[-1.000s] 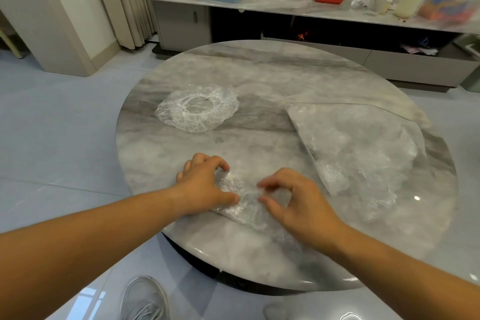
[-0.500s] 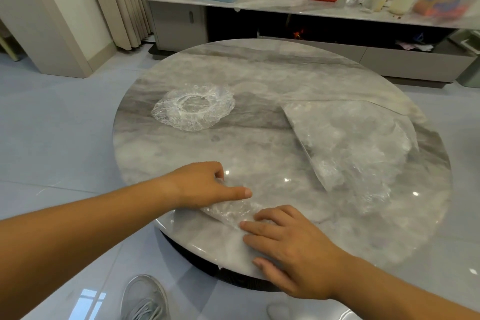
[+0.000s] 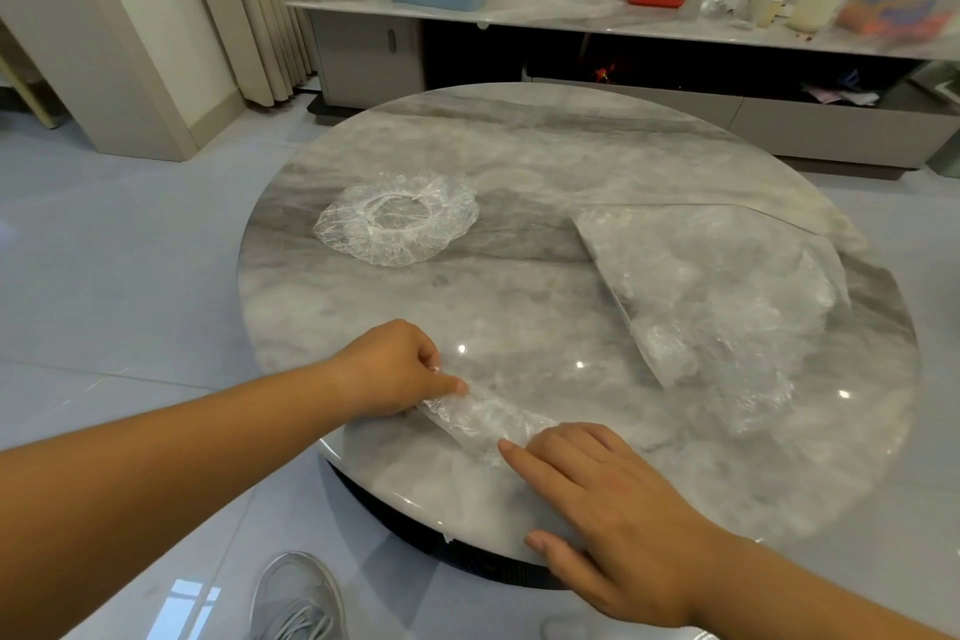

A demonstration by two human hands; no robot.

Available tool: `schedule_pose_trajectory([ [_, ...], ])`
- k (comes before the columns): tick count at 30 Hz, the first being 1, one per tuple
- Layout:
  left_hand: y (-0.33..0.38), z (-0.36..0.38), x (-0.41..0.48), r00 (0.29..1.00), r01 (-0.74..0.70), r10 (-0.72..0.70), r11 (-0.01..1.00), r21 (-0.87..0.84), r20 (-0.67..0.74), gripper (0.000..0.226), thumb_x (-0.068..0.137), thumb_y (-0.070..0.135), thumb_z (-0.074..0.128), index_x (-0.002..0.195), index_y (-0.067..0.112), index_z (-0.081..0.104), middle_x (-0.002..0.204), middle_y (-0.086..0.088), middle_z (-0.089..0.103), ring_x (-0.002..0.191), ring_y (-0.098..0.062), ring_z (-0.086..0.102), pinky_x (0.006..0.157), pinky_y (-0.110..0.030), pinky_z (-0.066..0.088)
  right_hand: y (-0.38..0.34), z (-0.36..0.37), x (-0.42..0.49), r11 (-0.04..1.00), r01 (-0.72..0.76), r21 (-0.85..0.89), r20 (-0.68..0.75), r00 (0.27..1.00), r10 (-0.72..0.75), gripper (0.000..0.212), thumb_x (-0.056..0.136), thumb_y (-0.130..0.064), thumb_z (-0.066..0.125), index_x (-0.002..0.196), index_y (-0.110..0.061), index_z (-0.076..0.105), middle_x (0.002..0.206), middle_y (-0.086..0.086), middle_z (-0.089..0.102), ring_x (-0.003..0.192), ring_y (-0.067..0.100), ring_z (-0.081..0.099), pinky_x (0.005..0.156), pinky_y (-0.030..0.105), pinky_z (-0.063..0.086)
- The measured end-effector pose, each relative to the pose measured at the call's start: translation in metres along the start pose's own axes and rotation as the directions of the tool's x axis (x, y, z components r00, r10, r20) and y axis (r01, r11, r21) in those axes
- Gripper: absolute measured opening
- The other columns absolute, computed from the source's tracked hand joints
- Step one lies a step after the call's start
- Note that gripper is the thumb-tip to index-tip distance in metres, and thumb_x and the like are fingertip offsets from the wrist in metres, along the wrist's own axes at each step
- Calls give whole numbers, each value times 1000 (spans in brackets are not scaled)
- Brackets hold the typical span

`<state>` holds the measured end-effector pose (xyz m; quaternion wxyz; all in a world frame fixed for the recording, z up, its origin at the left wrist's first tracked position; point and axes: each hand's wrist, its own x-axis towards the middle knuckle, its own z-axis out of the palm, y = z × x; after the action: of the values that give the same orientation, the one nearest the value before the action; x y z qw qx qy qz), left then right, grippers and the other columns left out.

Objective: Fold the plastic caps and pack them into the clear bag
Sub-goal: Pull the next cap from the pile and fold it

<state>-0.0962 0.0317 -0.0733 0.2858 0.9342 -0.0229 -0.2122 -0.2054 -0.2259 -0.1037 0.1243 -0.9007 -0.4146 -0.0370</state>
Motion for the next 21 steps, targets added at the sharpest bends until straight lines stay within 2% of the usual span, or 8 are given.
schedule_pose_trajectory([
  [3,-1,0,-2,1000,14,-12,991,-137,16,31,83,38,81,73,14,63,54,6,58,48,-10,60,54,-23,50,-5,0,4,997,-71,22,-13,997,71,56,99,-45,50,147,-16,47,119,-6,54,111,14,52,101,34,44],
  [5,1,1,-5,999,42,-32,963,-265,40,27,86,34,77,80,12,63,59,2,61,50,-14,62,55,-28,54,-9,0,6,992,-121,27,-31,992,122,54,99,-47,49,143,-17,50,121,-6,52,110,13,52,100,32,45],
  [9,8,2,-16,989,118,-56,846,-520,133,25,91,29,73,85,9,60,61,-2,62,54,-18,60,58,-33,55,-15,1,10,988,-153,-4,-8,988,153,45,98,-52,46,130,-22,58,145,1,47,120,16,50,104,32,42],
  [11,13,3,-22,985,126,-28,792,-598,171,22,91,26,72,87,9,59,63,-3,63,57,-20,62,60,-34,56,-17,2,10,988,-150,-21,24,988,151,48,98,-55,44,132,-24,58,147,-3,47,123,16,49,107,35,42],
  [15,24,8,-30,978,31,120,729,-684,172,25,94,25,67,97,1,62,78,-11,68,71,-23,64,65,-33,57,-14,0,9,989,-149,8,61,987,149,51,100,-55,43,141,-26,50,145,-12,46,125,13,44,110,31,31],
  [18,30,15,-33,958,45,172,696,-717,227,36,99,34,56,103,0,67,86,-12,66,75,-23,64,70,-36,55,-10,-1,4,993,-112,39,79,991,109,53,101,-52,44,146,-25,47,147,-11,45,134,12,40,118,32,23],
  [21,29,23,-34,935,48,196,756,-653,296,39,97,38,55,108,4,71,89,-7,69,81,-21,67,78,-37,56,-7,-5,-7,991,-59,117,9,998,58,47,99,-43,56,140,-20,54,143,-1,51,137,13,46,122,38,26],
])
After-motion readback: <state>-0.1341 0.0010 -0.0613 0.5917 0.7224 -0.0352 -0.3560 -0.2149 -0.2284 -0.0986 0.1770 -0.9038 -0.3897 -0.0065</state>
